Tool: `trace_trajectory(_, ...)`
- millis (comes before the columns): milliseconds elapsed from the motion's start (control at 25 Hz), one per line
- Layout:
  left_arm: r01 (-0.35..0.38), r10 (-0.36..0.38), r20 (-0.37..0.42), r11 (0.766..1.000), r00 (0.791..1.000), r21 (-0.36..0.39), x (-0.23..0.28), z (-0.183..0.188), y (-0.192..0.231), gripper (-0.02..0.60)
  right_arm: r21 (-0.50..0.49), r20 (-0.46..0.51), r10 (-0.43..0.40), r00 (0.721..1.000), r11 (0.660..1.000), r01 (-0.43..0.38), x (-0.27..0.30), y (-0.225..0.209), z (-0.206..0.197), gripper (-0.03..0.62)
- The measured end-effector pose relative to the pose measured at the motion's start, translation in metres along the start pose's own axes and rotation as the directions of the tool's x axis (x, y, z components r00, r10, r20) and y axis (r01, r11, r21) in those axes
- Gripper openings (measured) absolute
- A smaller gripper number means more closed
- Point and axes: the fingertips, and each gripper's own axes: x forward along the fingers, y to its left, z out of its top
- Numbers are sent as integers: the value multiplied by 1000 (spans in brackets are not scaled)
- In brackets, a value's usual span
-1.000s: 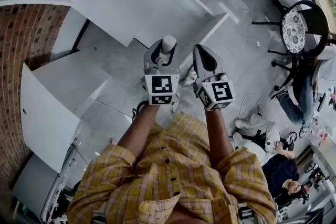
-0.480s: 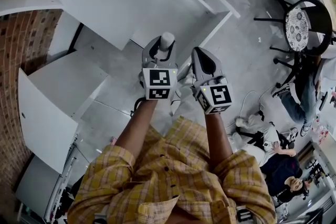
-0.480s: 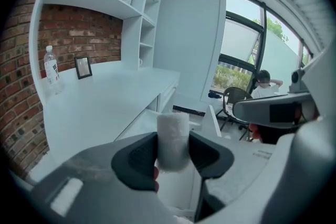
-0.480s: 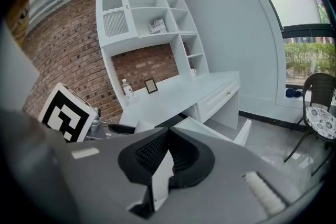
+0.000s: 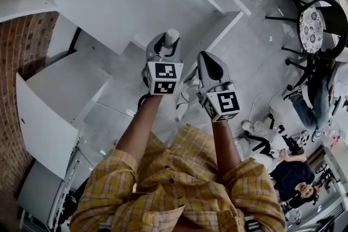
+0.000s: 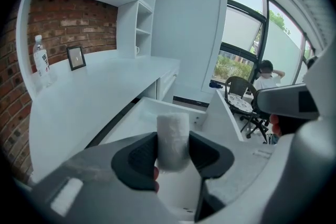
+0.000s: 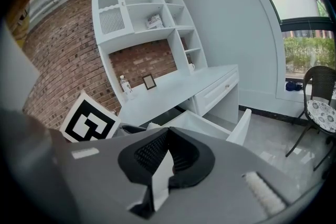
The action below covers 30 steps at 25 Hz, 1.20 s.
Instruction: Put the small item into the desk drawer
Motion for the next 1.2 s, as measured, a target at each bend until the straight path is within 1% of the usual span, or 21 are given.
trace_trajectory(120,1,-1,-21,1000,1000,5,11,-8,0,184,6,-5,-2,1000,1000,2,-1,-4,-5,-2)
trace_trajectory(280,4,-5,-73,1000,997,-7,28,-28,-1,184,18,-11,1,1000,1000,-1,-1,-9,-10,-2)
trace_trajectory(400,6,-5,-85,1000,996,13,43,-32,4,186,19,-12,4,1000,1000,-4,4,-12,-12,-2)
trace_trajectory(600,20,-17,-124,999,992,24,63,-47,4,186,27,-22,3,1000,1000,-3,5,-14,-18,-2)
trace_trajectory(1000,49,-35,-180,996,983,71,102,-64,8,187,29,-26,2,1000,1000,-1,4,-14,-20,-2)
trace_trajectory(1200,65,-42,-205,992,978,106,118,-70,9,187,42,-16,-13,1000,999,14,2,-20,-20,-2)
